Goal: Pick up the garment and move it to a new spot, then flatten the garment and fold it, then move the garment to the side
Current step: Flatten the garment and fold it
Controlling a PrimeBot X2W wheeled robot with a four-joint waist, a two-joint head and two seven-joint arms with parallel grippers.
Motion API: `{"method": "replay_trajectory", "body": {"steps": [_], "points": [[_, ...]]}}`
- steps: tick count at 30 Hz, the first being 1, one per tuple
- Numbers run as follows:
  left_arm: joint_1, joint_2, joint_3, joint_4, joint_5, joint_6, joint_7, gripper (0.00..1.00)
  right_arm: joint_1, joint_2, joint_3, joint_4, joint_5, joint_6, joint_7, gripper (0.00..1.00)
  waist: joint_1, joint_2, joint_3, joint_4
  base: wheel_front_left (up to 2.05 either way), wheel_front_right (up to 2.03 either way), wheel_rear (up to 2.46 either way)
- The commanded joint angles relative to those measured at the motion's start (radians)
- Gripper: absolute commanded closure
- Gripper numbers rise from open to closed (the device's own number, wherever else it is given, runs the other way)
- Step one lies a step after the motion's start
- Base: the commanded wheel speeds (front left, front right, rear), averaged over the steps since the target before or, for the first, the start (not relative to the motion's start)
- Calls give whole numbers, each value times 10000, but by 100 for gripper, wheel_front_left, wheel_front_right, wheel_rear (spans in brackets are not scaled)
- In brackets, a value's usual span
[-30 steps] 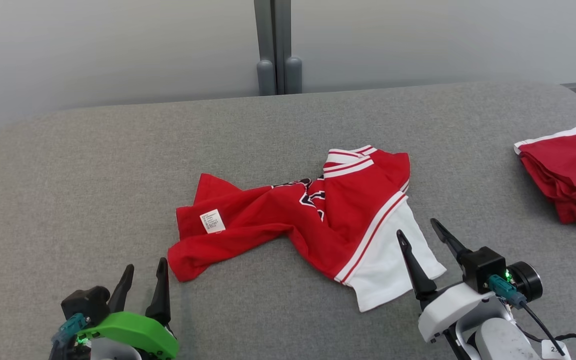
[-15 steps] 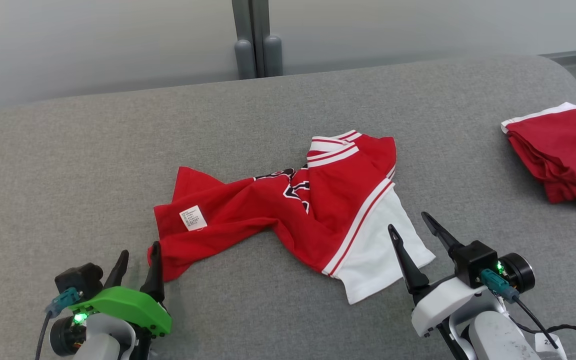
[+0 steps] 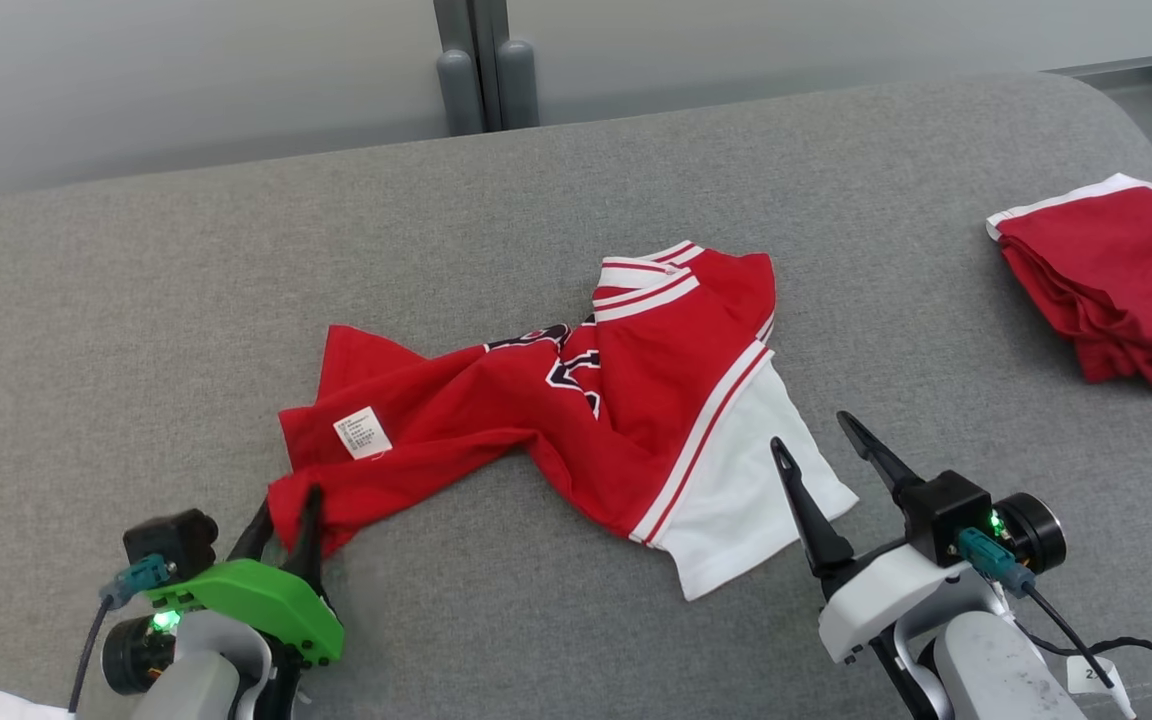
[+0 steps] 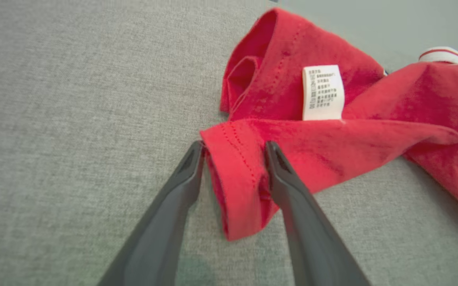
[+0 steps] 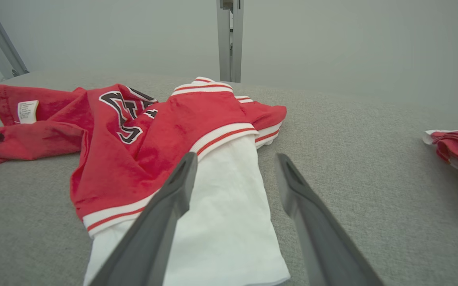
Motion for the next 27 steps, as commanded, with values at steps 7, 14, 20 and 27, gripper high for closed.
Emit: {"method": "replay_trajectory", "body": {"steps": [7,14,20,27], "points": [[207,173,995,-1611,1264,20,-3,100,131,-33,-195,4,-41,-18,-18,0,1,0,-146,233,0,0,0],[1094,208,805,-3431,1933,20,-3,100,289,-36,-270,180,114,-20,-17,0,1,0,-571,646,0,0,0],[2267,546,-203,-3805,1712,20,-3,84,581,-30,-277,320,218,-20,-18,0,1,0,-1067,954,0,0,0],[3280,722,-319,-3455,1415,20,-3,0,745,-35,-381,354,238,-20,-18,0,1,0,-1282,1161,0,0,0]]}}
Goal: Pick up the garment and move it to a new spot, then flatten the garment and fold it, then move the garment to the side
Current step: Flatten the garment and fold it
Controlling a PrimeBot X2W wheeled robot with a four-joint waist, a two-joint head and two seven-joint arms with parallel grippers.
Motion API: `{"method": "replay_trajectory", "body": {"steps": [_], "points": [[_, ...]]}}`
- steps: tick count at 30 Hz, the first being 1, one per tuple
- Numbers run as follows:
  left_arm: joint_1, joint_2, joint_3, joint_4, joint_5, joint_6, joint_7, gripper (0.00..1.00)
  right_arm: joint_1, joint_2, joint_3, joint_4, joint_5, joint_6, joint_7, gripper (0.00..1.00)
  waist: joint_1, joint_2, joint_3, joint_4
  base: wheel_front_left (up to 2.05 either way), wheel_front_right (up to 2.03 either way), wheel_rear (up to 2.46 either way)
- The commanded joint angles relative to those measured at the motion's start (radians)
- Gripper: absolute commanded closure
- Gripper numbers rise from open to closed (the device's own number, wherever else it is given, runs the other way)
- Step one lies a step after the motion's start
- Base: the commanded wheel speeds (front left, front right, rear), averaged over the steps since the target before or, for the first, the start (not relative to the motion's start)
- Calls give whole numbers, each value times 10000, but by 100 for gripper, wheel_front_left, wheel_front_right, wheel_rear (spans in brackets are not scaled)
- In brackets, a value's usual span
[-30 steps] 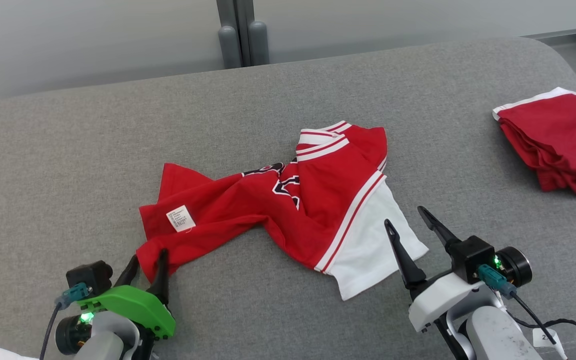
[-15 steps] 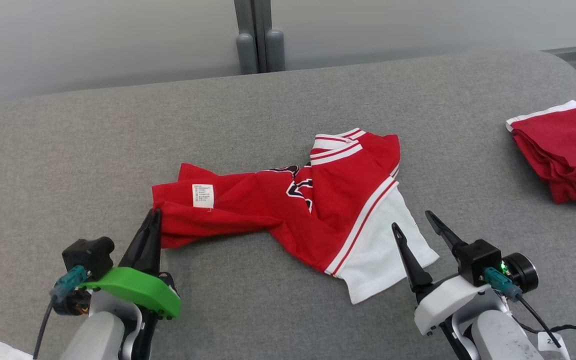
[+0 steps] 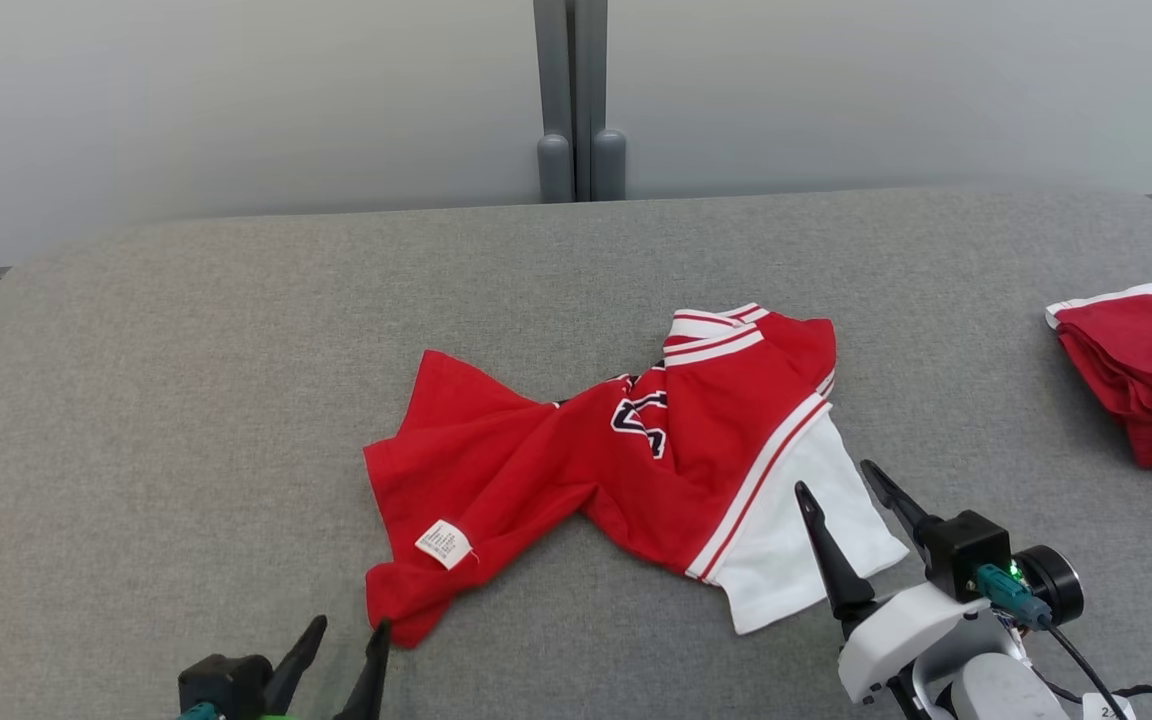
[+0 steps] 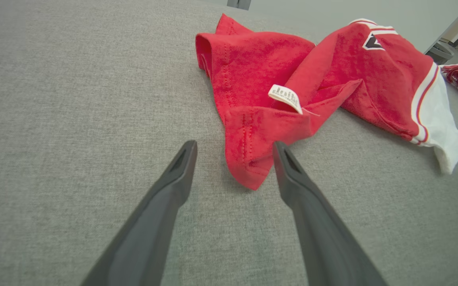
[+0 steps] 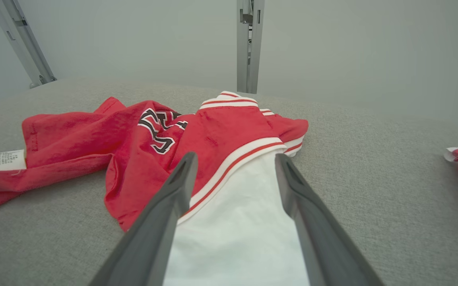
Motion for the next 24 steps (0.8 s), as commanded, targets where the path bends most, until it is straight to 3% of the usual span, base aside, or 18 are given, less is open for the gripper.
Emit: {"method": "replay_trajectory", "body": {"steps": [1,7,10,24], "points": [[68,13,223,31,-36,20,-3,0,172,-36,-37,-3,16,-20,-17,0,0,0,-58,93,0,0,0],[-518,-305,1217,233,341,20,-2,0,94,-36,83,-30,-3,-20,-18,0,0,0,6,33,0,0,0],[-1002,-492,1239,501,446,20,-2,0,-98,-38,190,-28,-75,-20,-18,0,0,0,193,-157,0,0,0],[-3476,5,-899,2896,-1867,20,-2,0,-718,-35,376,-195,-258,-20,-18,0,0,0,1340,-1153,0,0,0]]}}
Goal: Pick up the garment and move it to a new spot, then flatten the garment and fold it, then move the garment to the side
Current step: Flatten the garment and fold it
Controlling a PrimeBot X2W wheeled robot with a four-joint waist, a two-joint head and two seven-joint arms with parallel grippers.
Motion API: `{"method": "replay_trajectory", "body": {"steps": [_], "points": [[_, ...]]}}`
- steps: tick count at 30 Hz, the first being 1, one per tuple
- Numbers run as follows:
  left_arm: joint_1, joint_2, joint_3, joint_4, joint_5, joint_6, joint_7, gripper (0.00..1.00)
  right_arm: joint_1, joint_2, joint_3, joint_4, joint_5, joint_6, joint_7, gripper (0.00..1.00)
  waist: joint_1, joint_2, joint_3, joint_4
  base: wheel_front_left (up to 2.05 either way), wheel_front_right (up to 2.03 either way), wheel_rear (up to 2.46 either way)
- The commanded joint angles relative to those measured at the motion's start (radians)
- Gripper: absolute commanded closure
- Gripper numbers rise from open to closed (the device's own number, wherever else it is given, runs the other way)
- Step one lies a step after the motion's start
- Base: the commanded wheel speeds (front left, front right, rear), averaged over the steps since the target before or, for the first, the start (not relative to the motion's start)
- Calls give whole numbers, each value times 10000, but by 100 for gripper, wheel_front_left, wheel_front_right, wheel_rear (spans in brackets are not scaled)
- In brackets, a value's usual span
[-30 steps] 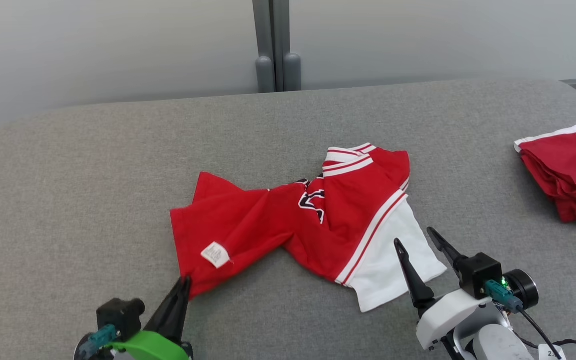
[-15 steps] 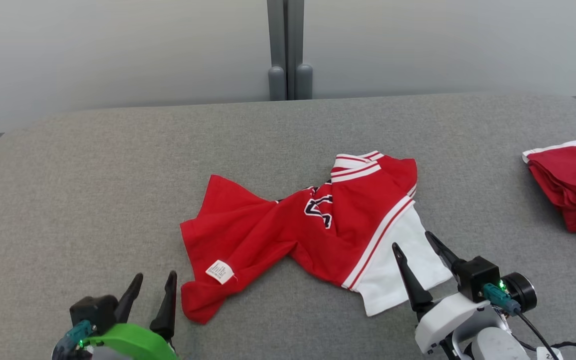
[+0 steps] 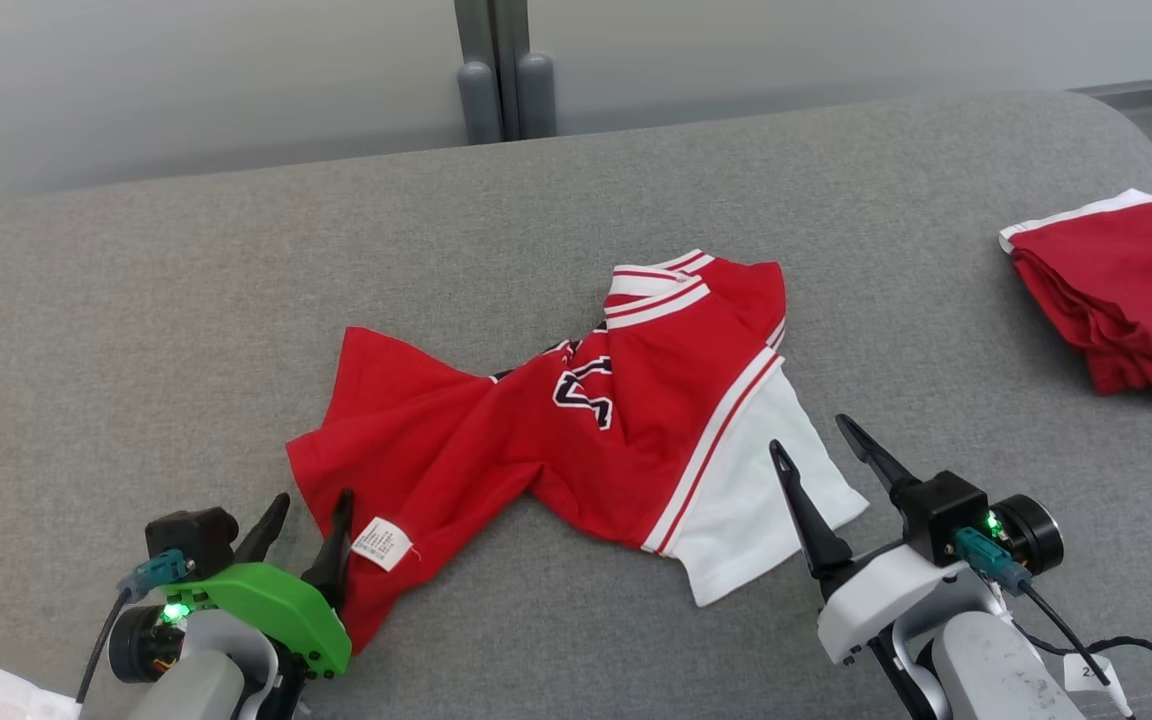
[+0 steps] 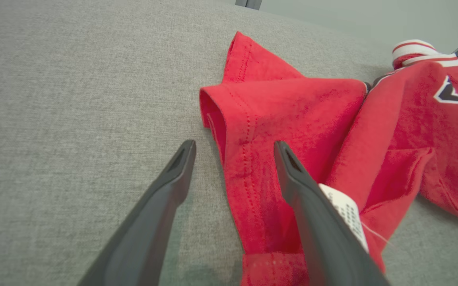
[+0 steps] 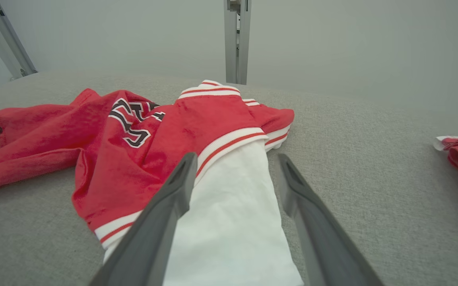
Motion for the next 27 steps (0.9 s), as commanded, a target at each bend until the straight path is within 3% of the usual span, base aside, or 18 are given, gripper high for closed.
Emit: {"method": "replay_trajectory", "body": {"steps": [1,7,8,9,10,27], "points": [[-250,96,-269,137,-368,20,5,0,-123,-33,26,-45,-76,-20,-18,0,0,0,366,-342,0,0,0],[-866,556,-1501,423,-1570,20,5,0,-256,-33,35,-146,-120,-20,-18,0,0,0,660,-475,0,0,0],[-941,593,-1607,451,-1703,20,4,44,-271,-33,54,-151,-106,-20,-18,0,0,0,669,-479,0,0,0],[-1028,653,-1674,420,-1722,20,5,76,-288,-35,60,-152,-101,-20,-18,0,0,0,668,-477,0,0,0],[-1085,687,-1728,351,-1797,20,5,100,-312,-33,49,-133,-83,-20,-18,0,0,0,650,-461,0,0,0],[-928,765,-622,-1448,-128,20,-1,100,180,-35,-155,172,227,-18,-18,0,0,0,-344,332,0,0,0]]}}
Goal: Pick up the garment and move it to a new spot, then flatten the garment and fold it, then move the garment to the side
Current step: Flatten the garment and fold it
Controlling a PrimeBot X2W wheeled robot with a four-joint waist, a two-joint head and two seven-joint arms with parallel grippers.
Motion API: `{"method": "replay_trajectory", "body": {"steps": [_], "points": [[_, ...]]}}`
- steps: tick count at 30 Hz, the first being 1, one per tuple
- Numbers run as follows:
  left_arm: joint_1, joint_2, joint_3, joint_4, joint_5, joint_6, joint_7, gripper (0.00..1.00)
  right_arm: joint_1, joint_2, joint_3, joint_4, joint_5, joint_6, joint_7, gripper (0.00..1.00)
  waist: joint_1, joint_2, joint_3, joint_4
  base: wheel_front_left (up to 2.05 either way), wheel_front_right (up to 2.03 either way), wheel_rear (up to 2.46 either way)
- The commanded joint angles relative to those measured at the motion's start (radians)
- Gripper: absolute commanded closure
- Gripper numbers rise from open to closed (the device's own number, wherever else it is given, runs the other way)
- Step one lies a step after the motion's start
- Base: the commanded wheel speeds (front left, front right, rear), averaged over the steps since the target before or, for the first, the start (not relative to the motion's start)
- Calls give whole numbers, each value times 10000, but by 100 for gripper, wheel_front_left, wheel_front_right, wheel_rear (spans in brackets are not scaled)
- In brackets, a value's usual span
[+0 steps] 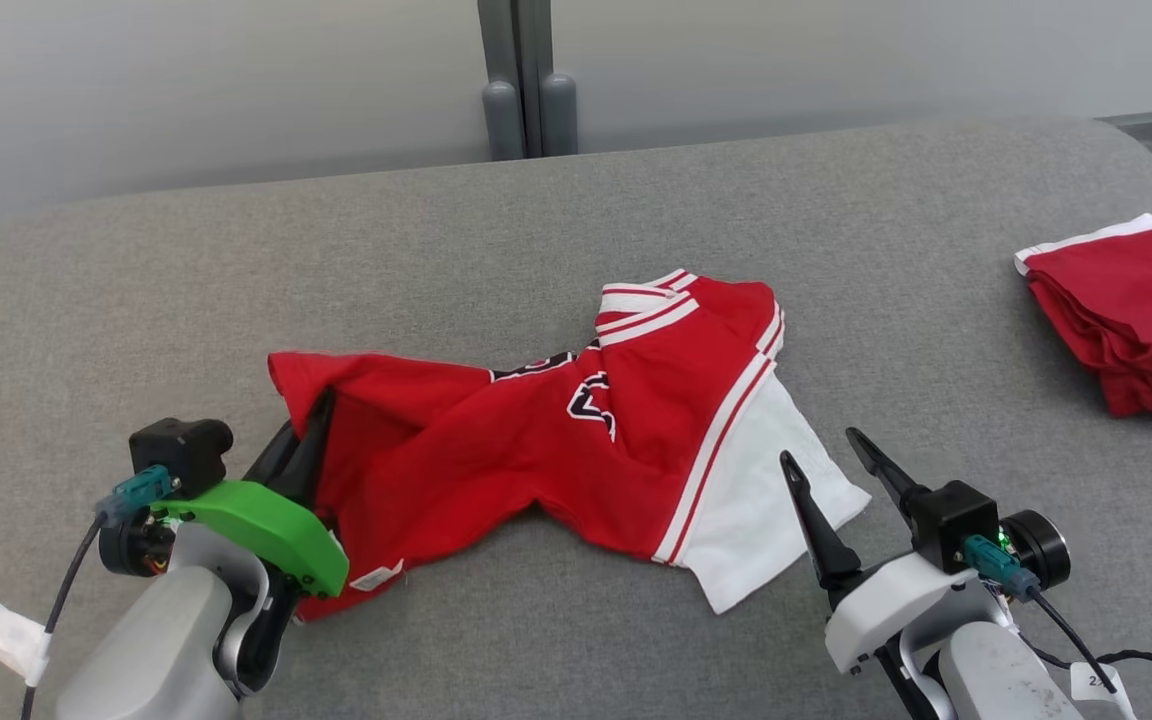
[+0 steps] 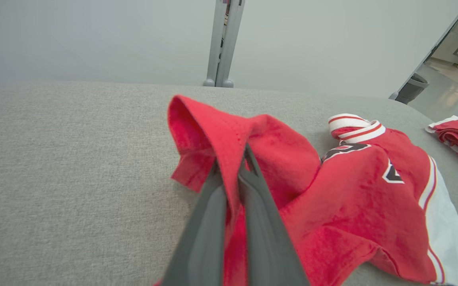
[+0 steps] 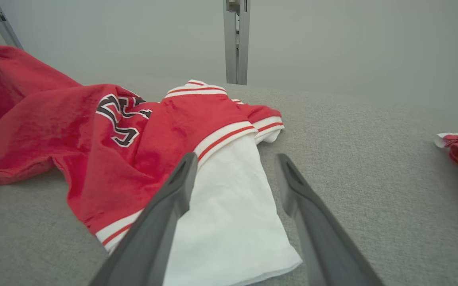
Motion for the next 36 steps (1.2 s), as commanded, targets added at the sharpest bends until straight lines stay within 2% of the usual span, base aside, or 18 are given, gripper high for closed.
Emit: {"method": "replay_trajectory", "body": {"steps": [1,10,11,12,13,17,21,30,36], "points": [[128,93,148,40,142,20,-1,100,29,-35,37,-10,49,-20,-18,0,0,0,-27,46,0,0,0],[-572,97,1000,675,904,20,-2,100,-414,-37,173,-236,-108,-20,-18,0,0,0,658,-528,0,0,0],[-628,58,1129,742,968,20,-2,80,-452,-38,177,-241,-105,-20,-18,0,0,0,694,-577,0,0,0],[-703,48,1251,872,1139,20,-2,50,-490,-37,201,-244,-105,-20,-18,0,0,0,725,-639,0,0,0],[-749,17,1379,956,1225,20,-2,0,-517,-33,207,-243,-100,-20,-18,0,0,0,740,-683,0,0,0],[-662,-175,1956,1427,1744,20,-1,0,-528,-33,205,-246,-2,-20,-18,0,0,0,640,-799,0,0,0],[126,-455,3173,1638,2502,96,-2,0,-308,-35,223,-208,193,-20,-18,0,0,0,241,-825,0,0,0],[2476,-1267,5303,106,4297,165,-2,0,127,-37,100,-75,521,-20,-18,0,0,0,-525,-835,0,0,0],[3929,-2128,6410,-1234,5434,93,-2,0,546,-37,-168,-128,706,-20,-18,0,0,0,-807,-839,0,0,0]]}}
